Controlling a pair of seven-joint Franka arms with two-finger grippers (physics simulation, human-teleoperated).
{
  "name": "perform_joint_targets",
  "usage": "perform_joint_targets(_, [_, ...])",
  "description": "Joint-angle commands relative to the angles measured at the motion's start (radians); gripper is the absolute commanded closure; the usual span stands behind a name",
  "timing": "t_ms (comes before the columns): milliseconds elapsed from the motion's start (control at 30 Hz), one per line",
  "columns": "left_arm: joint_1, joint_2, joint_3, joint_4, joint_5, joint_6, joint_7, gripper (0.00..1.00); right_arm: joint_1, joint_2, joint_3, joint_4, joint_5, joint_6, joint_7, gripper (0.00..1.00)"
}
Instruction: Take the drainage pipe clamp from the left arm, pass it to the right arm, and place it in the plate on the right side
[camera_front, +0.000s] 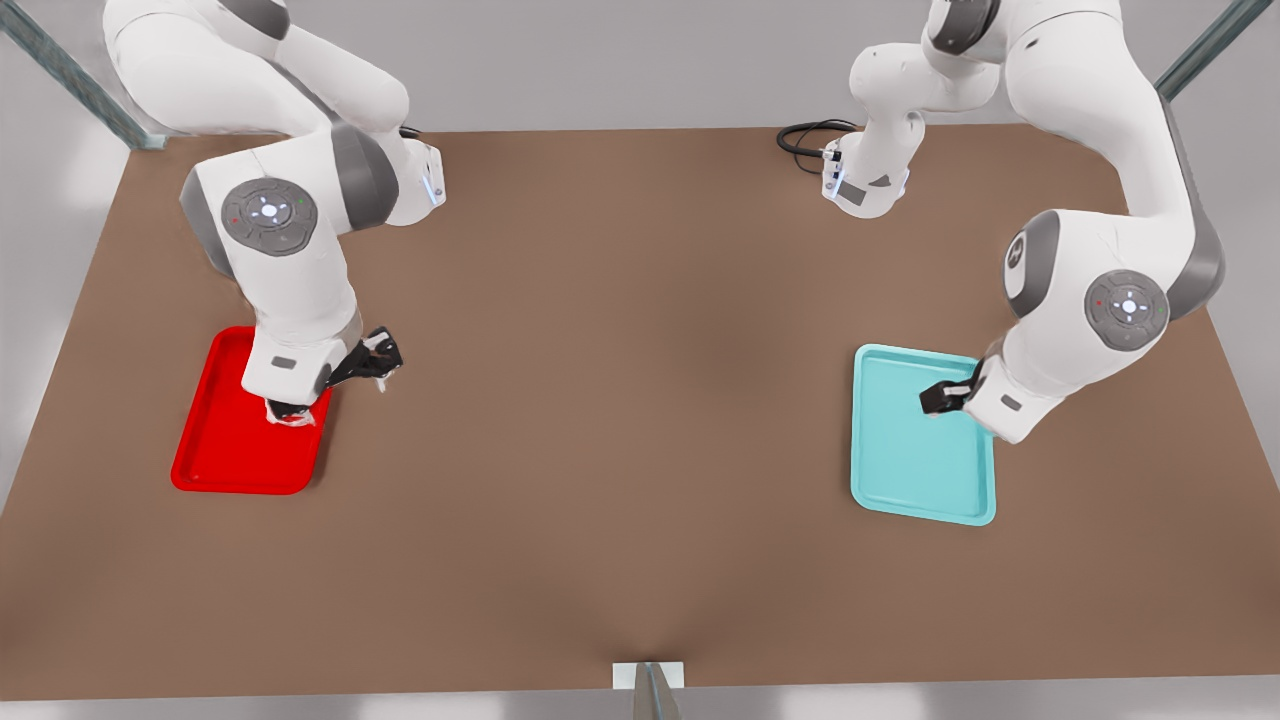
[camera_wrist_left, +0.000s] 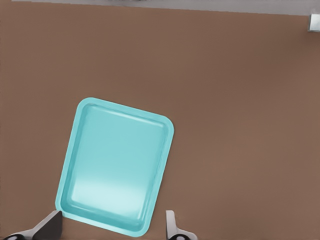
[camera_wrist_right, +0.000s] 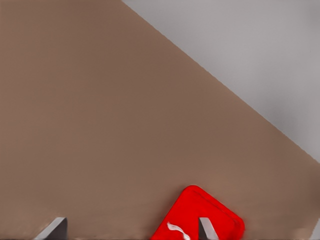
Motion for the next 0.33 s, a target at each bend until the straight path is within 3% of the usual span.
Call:
perform_joint_targets(0, [0.008, 0.002, 0.003, 0.013, 0.004, -0.016, 0.282, 0.0, 0.382, -0.233, -0.718, -0.136, 0.515, 0.052, 0.108, 0.0])
perform_joint_targets(300, [0.008, 0.001, 0.003, 0.013, 0.004, -0.016, 0.281, 0.0, 0.315, -0.184, -0.735, -0.116, 0.58, 0.087, -0.026, 0.0])
